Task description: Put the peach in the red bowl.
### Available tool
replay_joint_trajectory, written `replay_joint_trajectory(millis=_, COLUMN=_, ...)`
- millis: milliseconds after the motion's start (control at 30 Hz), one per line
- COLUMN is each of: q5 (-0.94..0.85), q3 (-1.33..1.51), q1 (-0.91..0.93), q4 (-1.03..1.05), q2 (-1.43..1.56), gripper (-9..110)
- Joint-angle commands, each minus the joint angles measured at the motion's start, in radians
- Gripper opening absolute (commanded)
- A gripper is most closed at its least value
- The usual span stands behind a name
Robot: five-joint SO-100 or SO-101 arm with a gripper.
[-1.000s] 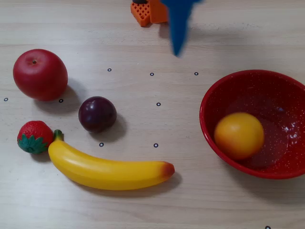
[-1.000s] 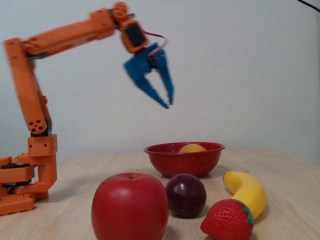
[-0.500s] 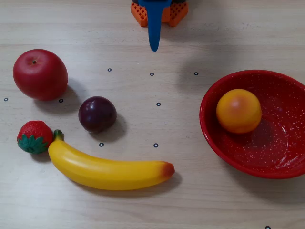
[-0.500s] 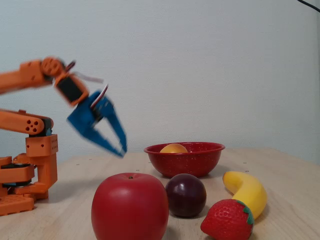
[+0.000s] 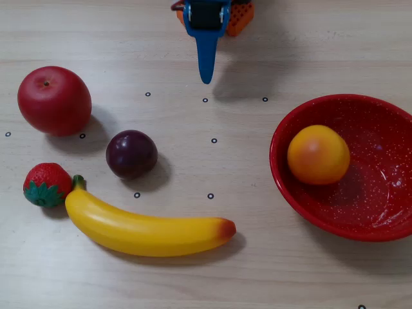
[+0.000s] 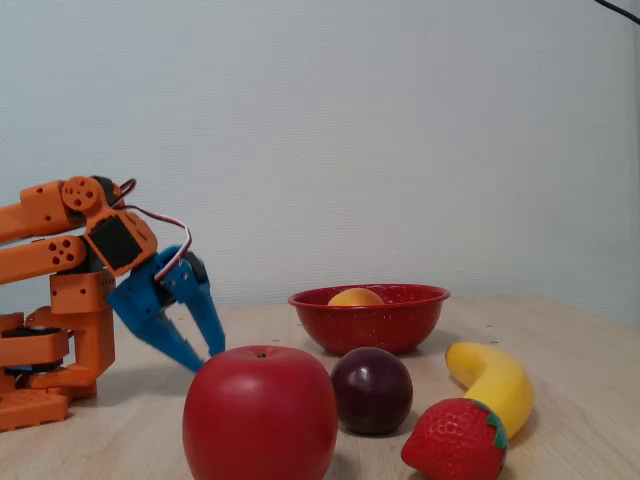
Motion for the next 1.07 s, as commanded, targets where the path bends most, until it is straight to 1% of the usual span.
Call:
replay_joint_trajectory(millis=0, q5=-0.038, q3=-0.04, q1=-0.011, q4=0.002, q2=0.011, gripper=0)
replay_joint_trajectory(millis=1033, q5=-0.012, q3=-0.04, q1=0.008, q4=0.0, q2=0.011, gripper=0)
